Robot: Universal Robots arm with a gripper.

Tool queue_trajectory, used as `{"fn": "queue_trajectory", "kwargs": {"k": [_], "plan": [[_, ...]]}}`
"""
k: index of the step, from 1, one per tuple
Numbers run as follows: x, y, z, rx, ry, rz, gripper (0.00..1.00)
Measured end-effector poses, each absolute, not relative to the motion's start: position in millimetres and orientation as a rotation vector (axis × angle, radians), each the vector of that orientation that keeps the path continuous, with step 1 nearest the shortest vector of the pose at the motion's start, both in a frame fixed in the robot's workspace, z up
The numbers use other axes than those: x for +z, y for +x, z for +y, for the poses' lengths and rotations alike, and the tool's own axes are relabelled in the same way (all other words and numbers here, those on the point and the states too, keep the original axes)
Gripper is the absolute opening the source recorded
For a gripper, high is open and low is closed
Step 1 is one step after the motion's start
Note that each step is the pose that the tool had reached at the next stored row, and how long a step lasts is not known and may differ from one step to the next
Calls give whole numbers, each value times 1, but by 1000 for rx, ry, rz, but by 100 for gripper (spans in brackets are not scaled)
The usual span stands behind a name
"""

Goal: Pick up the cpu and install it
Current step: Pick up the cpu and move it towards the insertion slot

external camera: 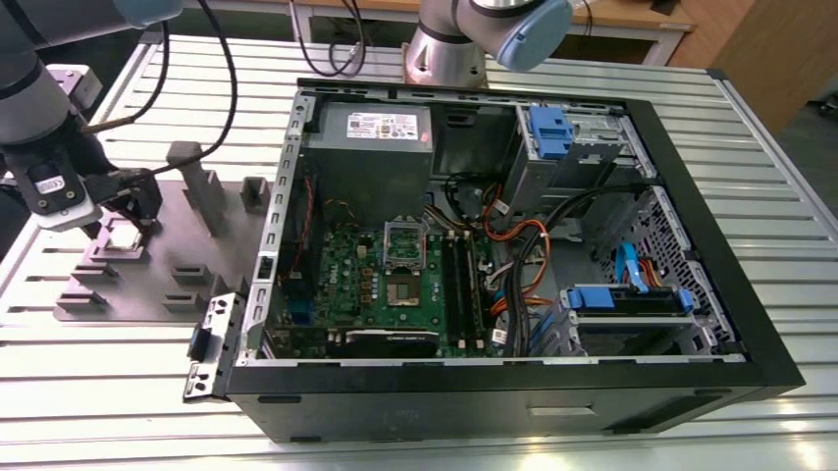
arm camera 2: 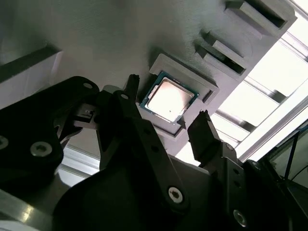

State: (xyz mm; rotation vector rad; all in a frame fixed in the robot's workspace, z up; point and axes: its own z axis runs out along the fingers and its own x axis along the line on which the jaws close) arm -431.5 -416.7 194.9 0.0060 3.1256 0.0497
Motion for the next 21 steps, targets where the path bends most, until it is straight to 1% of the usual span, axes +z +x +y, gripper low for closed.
{"fn": "queue_trajectory", "kwargs": {"k": [19,20,21], "plan": [[181,-432,-417,49,14,3126,67],[180,-432,-417,49,14,3126,66],[180,-432,-417,49,14,3126,59]]}}
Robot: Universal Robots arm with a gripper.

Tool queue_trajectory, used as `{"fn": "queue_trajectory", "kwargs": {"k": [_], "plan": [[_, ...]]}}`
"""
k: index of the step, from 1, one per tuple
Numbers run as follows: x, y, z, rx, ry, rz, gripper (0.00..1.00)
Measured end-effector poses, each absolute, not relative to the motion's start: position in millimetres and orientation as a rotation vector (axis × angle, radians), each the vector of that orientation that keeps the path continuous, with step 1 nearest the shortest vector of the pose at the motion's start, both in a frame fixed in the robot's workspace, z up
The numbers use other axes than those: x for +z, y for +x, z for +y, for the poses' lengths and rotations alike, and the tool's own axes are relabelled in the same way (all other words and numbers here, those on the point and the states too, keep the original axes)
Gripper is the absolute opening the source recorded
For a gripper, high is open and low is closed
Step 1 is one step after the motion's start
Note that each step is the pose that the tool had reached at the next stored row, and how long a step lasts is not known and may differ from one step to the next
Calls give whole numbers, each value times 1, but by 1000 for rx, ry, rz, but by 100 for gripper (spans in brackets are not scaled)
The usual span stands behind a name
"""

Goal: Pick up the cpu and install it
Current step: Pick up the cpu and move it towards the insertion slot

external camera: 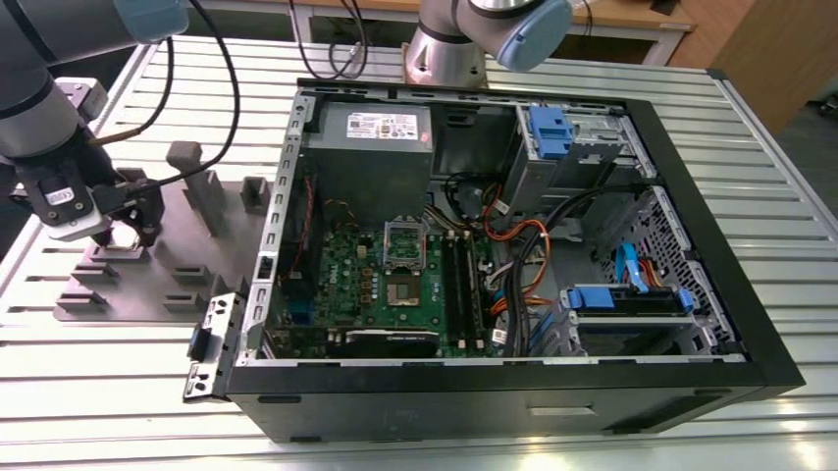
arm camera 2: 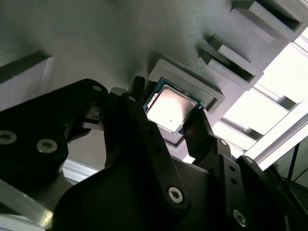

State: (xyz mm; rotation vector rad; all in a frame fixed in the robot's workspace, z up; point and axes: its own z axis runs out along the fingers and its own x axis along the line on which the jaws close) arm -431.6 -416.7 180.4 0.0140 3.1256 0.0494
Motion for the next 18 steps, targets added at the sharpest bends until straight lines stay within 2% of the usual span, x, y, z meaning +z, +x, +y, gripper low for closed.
{"fn": "queue_trajectory", "kwargs": {"k": [18], "plan": [[180,-436,-416,51,14,3125,59]]}}
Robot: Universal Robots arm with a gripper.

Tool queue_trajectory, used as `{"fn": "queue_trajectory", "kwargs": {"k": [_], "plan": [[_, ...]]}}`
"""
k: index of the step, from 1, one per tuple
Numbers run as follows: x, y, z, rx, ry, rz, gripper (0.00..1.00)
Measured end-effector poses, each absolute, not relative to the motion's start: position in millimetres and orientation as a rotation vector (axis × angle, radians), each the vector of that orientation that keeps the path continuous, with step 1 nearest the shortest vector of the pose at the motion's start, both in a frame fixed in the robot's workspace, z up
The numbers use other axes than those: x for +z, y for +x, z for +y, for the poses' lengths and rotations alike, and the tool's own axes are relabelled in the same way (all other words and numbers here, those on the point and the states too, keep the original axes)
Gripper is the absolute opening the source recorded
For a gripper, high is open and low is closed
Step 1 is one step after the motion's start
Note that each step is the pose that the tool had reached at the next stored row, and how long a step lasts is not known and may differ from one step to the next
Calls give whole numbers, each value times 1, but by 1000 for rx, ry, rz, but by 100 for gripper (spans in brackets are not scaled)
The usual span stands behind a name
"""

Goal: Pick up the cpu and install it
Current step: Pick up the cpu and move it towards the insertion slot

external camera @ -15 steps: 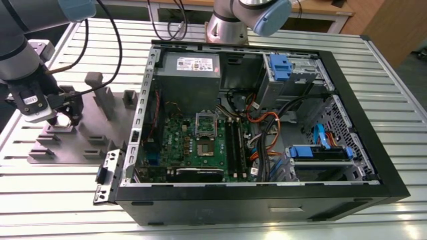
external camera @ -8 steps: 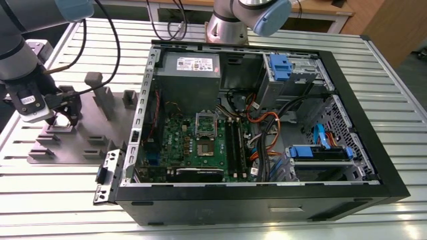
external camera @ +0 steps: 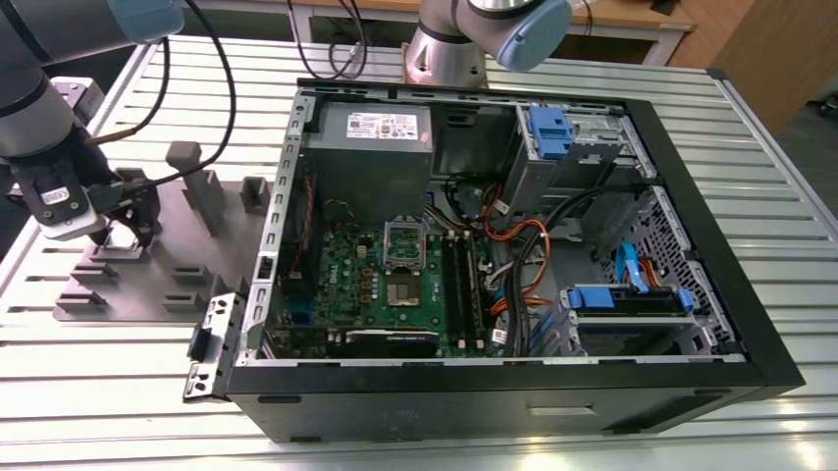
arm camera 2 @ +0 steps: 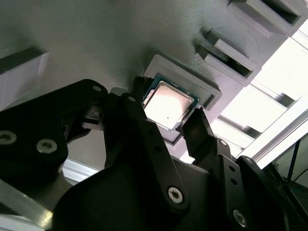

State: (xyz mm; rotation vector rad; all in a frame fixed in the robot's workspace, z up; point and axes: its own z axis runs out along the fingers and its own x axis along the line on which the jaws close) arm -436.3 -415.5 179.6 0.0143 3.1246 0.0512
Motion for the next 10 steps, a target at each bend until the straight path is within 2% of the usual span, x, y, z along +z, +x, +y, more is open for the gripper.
{"fn": "queue_trajectory", "kwargs": {"k": [6,7,10], "plan": [[179,-437,-415,51,14,3125,58],[179,-437,-415,51,14,3125,51],[179,-437,-415,51,14,3125,51]]}}
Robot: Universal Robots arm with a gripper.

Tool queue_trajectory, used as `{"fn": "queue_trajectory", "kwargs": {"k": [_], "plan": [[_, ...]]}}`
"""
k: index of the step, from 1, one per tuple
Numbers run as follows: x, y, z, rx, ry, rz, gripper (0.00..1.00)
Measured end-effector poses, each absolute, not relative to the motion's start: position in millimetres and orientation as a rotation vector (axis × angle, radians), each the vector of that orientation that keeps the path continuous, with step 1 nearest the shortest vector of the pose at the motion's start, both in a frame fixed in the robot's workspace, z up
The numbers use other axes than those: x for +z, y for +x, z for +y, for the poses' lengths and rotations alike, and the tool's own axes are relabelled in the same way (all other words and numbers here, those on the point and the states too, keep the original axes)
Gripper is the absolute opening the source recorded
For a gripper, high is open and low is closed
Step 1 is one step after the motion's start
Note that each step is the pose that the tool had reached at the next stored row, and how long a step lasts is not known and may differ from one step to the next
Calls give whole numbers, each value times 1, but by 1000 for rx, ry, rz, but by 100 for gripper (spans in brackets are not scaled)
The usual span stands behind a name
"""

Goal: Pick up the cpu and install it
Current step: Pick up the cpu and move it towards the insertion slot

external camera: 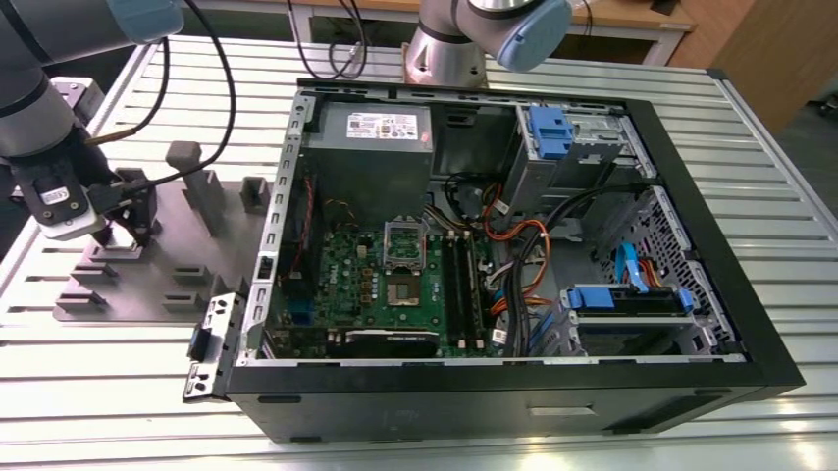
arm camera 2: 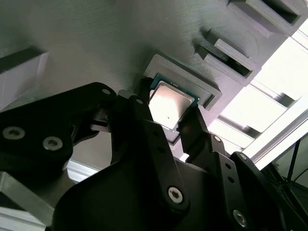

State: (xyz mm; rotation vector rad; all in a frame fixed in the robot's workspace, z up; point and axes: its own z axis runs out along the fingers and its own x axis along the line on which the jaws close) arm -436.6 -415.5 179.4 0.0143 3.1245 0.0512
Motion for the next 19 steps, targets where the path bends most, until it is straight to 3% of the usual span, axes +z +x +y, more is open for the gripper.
{"fn": "queue_trajectory", "kwargs": {"k": [9,11,12,19], "plan": [[179,-437,-415,51,14,3125,51],[179,-437,-415,51,14,3125,52],[179,-437,-415,51,14,3124,58],[181,-437,-415,51,14,3125,58]]}}
